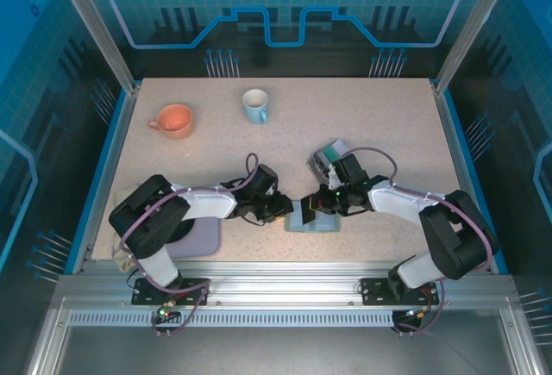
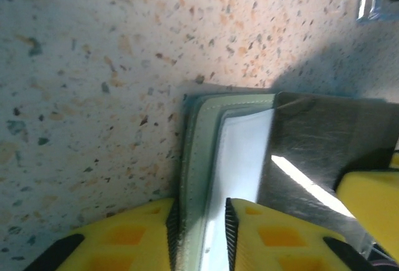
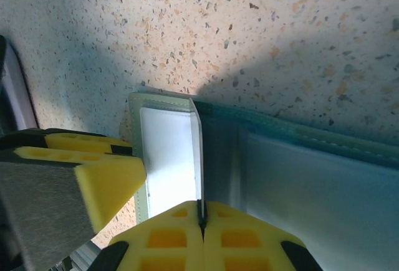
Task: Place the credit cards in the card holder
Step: Insert the credit card into the card slot.
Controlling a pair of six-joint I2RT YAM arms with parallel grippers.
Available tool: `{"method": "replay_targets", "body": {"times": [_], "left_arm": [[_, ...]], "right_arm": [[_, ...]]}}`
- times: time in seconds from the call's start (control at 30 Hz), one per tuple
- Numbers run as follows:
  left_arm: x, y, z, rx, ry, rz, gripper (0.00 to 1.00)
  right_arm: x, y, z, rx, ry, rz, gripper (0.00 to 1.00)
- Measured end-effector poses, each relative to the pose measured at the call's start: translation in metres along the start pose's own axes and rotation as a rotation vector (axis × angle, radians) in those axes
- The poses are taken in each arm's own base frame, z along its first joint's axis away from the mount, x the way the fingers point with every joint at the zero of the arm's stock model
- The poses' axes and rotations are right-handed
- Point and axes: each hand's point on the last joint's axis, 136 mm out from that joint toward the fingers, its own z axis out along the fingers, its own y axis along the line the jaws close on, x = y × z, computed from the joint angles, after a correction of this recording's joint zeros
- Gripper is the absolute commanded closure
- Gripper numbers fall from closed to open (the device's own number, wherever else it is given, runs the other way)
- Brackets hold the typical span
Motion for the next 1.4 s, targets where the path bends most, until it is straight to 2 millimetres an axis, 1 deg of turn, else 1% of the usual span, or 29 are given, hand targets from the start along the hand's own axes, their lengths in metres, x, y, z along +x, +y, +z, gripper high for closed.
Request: {"method": "replay_targets", "body": {"times": [0.1, 0.2, 0.27, 0.5, 0.73, 1.0, 1.3, 1.4], "left_arm": [[0.001, 0.003, 0.001, -0.012, 0.004, 0.007, 0.84], [0.002, 0.004, 0.001, -0.015, 0.007, 0.008, 0.85], [0.002, 0.004, 0.001, -0.015, 0.008, 0.008, 0.86], [0.001, 0.004, 0.002, -0.017, 0.009, 0.007, 0.86], [0.002, 0.003, 0.002, -0.017, 0.01, 0.007, 0.85], [0.002, 0.003, 0.002, -0.017, 0.01, 0.005, 0.86], [0.002, 0.003, 0.002, -0.018, 0.01, 0.004, 0.86], [0.002, 0.003, 0.002, -0.018, 0.009, -0.002, 0.87]], "right_arm": [[-0.001, -0.003, -0.007, -0.008, -0.024, 0.01, 0.98], [-0.001, -0.009, -0.015, -0.015, -0.051, 0.024, 0.98], [0.0, -0.012, -0.017, -0.016, -0.058, 0.027, 0.97], [0.005, -0.014, -0.014, -0.036, -0.051, 0.023, 0.98], [0.007, -0.016, -0.006, -0.061, -0.042, 0.018, 0.98], [0.008, -0.016, -0.004, -0.087, -0.052, 0.018, 0.98], [0.009, -0.01, -0.003, -0.149, -0.058, 0.035, 0.98], [0.01, -0.015, -0.002, -0.145, -0.057, 0.049, 0.98]]}}
